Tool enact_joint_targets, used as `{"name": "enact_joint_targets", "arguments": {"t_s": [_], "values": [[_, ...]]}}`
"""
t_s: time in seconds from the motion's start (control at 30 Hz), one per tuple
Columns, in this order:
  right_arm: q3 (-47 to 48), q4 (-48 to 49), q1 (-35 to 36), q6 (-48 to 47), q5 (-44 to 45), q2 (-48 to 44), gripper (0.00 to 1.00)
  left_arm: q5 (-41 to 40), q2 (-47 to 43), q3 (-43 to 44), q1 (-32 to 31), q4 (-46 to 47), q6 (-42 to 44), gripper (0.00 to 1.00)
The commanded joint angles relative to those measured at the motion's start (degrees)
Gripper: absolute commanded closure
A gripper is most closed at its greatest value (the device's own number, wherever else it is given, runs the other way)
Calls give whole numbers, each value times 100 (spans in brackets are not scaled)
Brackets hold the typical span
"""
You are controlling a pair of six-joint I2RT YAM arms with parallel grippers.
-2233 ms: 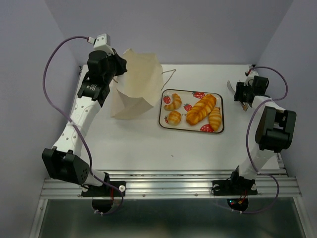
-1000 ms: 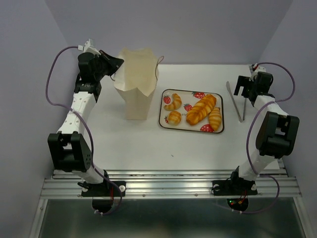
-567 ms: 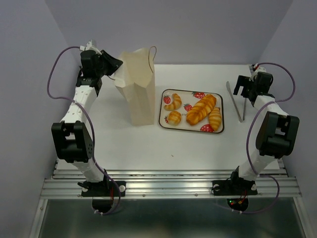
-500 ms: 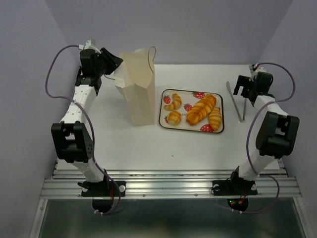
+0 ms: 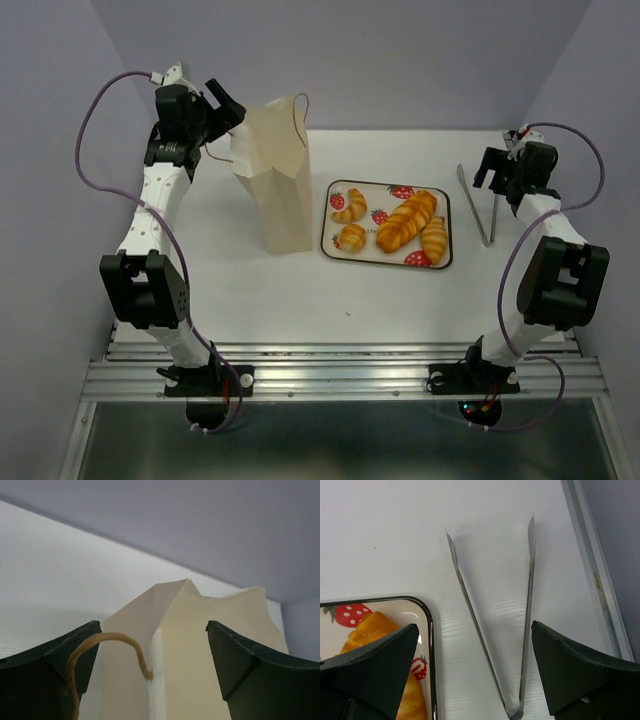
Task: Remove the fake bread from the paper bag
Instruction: Reset both arms
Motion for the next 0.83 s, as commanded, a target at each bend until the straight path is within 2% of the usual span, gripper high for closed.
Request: {"name": "enact_joint_targets", "arguments": {"t_s": [0.0, 0.13, 0.27, 0.4, 0.53, 0.73, 0.8], "values": [[-30, -15, -31, 421, 194, -640, 0, -1045, -563, 526, -76, -598, 609, 1], [-232, -174, -31, 877, 607, -1210, 0, -1626, -800, 852, -129, -960, 873, 1], [-443, -401, -31, 1237, 748, -1957, 0, -1662, -1082, 958, -164, -1048, 1005, 1], [-242, -1112, -31, 1783, 1590, -2345, 0, -1986, -1573, 748, -191, -1049, 1023, 1], [-303, -1510, -31, 2160, 1838, -2792, 0, -2636, -2406, 91, -191, -1022, 970, 1], [-760, -1475, -31, 2355, 1698, -3601, 0, -2822, -3585, -1237, -191, -697, 584, 1], [-778, -1475, -31, 2364, 1671, -3716, 0, -2796, -3771, -1432, -199, -688, 540, 1]]}}
